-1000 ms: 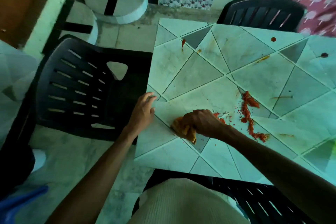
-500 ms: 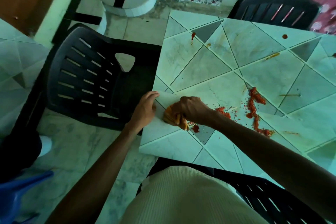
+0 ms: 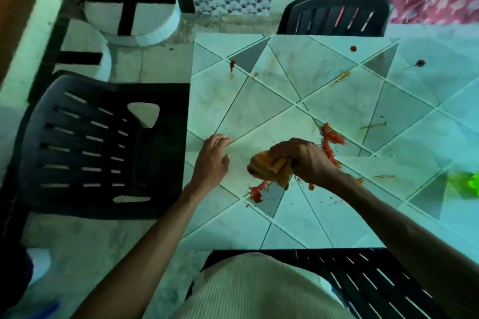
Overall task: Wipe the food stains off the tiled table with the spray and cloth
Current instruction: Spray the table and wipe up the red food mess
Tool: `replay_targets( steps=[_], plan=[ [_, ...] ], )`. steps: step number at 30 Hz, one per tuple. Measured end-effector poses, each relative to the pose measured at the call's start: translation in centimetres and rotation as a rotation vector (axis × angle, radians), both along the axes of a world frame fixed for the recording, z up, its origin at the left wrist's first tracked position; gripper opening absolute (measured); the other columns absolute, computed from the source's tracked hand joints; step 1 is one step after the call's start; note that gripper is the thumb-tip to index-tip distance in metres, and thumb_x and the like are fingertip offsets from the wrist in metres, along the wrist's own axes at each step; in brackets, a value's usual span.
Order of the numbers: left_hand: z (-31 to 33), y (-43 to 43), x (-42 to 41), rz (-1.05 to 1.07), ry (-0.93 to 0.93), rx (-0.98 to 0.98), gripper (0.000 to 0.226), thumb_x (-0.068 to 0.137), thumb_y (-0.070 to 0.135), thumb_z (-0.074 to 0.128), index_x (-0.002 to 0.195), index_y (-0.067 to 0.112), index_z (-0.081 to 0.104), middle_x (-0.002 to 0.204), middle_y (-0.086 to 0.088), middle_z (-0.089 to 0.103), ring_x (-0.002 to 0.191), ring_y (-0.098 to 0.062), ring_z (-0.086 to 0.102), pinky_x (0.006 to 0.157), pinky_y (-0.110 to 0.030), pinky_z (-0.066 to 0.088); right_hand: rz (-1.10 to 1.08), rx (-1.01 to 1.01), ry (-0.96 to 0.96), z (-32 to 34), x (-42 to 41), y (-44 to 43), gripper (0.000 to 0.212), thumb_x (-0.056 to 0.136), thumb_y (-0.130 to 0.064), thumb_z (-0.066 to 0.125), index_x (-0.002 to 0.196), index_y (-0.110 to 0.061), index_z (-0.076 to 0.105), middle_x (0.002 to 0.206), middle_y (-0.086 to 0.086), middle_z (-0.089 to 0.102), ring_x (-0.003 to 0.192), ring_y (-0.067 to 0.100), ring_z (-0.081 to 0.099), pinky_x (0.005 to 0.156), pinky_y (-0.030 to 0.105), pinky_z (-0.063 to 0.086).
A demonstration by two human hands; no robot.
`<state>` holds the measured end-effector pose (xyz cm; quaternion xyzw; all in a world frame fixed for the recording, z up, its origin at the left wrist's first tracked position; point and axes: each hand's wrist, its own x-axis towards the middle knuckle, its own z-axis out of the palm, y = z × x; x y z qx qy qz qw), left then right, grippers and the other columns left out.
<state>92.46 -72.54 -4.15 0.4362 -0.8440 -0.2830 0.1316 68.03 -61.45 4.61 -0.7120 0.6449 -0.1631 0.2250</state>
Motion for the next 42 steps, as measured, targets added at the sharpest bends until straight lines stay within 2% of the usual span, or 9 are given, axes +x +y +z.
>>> replay_targets(
  steps=[9, 13, 18, 21, 24, 27, 32, 38, 42],
  plan=[
    [-0.9, -3.6, -9.0, -0.199, -0.089, -0.017, 0.045, 0.089, -0.004, 0.053, 0.133, 0.005, 0.054, 0.140, -0.011, 0.049, 0.131, -0.028, 0.045, 0.111, -0.035, 0.037, -0.655, 0.047, 0.066, -1.9, -9.2, -3.3, 0.038, 0.076, -0.009, 0.070, 0.113, -0.018, 0.072, 0.111, 0.007, 0.073, 0.100, 0.032, 0.068, 0.079, 0.041, 0.055],
    [-0.6, -4.4, -8.3, -0.237, -0.081, -0.061, 0.055, 0.083, -0.017, 0.049, 0.133, 0.004, 0.054, 0.138, -0.009, 0.050, 0.128, -0.024, 0.045, 0.110, -0.030, 0.038, -0.524, 0.086, 0.056, -3.6, -5.5, -3.9, 0.037, 0.078, -0.030, 0.072, 0.114, -0.021, 0.072, 0.113, 0.005, 0.071, 0.096, 0.031, 0.067, 0.071, 0.039, 0.055],
    [-0.9, -5.0, -6.4, -0.216, -0.087, -0.006, 0.069, 0.075, -0.025, 0.044, 0.137, 0.005, 0.052, 0.143, -0.006, 0.047, 0.135, -0.019, 0.041, 0.114, -0.032, 0.037, -0.246, 0.062, 0.078, -5.2, 0.8, -2.2, 0.036, 0.086, -0.022, 0.073, 0.121, -0.026, 0.068, 0.123, 0.003, 0.068, 0.095, 0.030, 0.061, 0.067, 0.043, 0.056],
    [-0.9, -5.1, -6.1, -0.225, -0.092, 0.003, 0.062, 0.082, -0.021, 0.043, 0.137, 0.005, 0.052, 0.145, -0.005, 0.046, 0.137, -0.018, 0.041, 0.116, -0.031, 0.034, -0.061, 0.061, 0.128, -6.2, 2.8, -0.2, 0.027, 0.094, -0.024, 0.057, 0.117, -0.032, 0.069, 0.118, -0.004, 0.069, 0.090, 0.025, 0.060, 0.062, 0.041, 0.055],
    [-0.6, -4.9, -6.4, -0.214, -0.069, -0.011, 0.048, 0.090, -0.010, 0.046, 0.135, 0.005, 0.054, 0.142, -0.007, 0.049, 0.134, -0.021, 0.043, 0.114, -0.031, 0.035, 0.045, 0.094, 0.140, -6.5, 2.9, 1.8, 0.048, 0.090, -0.033, 0.028, 0.117, -0.035, 0.067, 0.122, -0.007, 0.067, 0.092, 0.025, 0.060, 0.067, 0.039, 0.054],
    [-0.4, -4.3, -7.0, -0.208, -0.061, -0.020, 0.042, 0.093, 0.000, 0.052, 0.135, 0.006, 0.053, 0.140, -0.006, 0.049, 0.132, -0.019, 0.044, 0.112, -0.027, 0.035, 0.057, 0.088, 0.105, -5.4, 1.9, 3.1, 0.042, 0.085, -0.027, 0.038, 0.113, -0.035, 0.068, 0.120, -0.008, 0.069, 0.091, 0.026, 0.061, 0.069, 0.040, 0.055],
    [-0.2, -3.6, -9.6, -0.270, -0.062, 0.022, 0.046, 0.093, 0.007, 0.056, 0.138, 0.006, 0.050, 0.144, -0.008, 0.047, 0.135, -0.022, 0.041, 0.114, -0.030, 0.032, -0.221, -0.023, -0.026, -2.4, -1.1, 3.9, 0.046, 0.075, 0.001, 0.059, 0.111, -0.026, 0.072, 0.114, -0.005, 0.072, 0.091, 0.024, 0.063, 0.066, 0.043, 0.056],
    [-0.1, -3.4, -12.9, -0.384, -0.079, 0.039, 0.059, 0.088, 0.010, 0.068, 0.142, 0.001, 0.047, 0.149, -0.013, 0.044, 0.140, -0.027, 0.036, 0.118, -0.030, 0.026, -0.607, -0.121, -0.124, 0.7, -8.3, 4.1, 0.051, 0.069, 0.004, 0.064, 0.114, -0.019, 0.072, 0.108, 0.001, 0.073, 0.088, 0.023, 0.069, 0.067, 0.042, 0.059],
    [-0.7, -3.4, -13.6, -0.368, -0.121, 0.051, 0.059, 0.086, 0.010, 0.071, 0.140, 0.004, 0.049, 0.147, -0.011, 0.046, 0.136, -0.028, 0.041, 0.115, -0.028, 0.028, -0.843, -0.101, 0.021, 0.6, -14.1, 3.4, 0.046, 0.070, -0.005, 0.065, 0.114, -0.018, 0.072, 0.105, 0.005, 0.072, 0.088, 0.029, 0.068, 0.068, 0.040, 0.056]
  ],
)
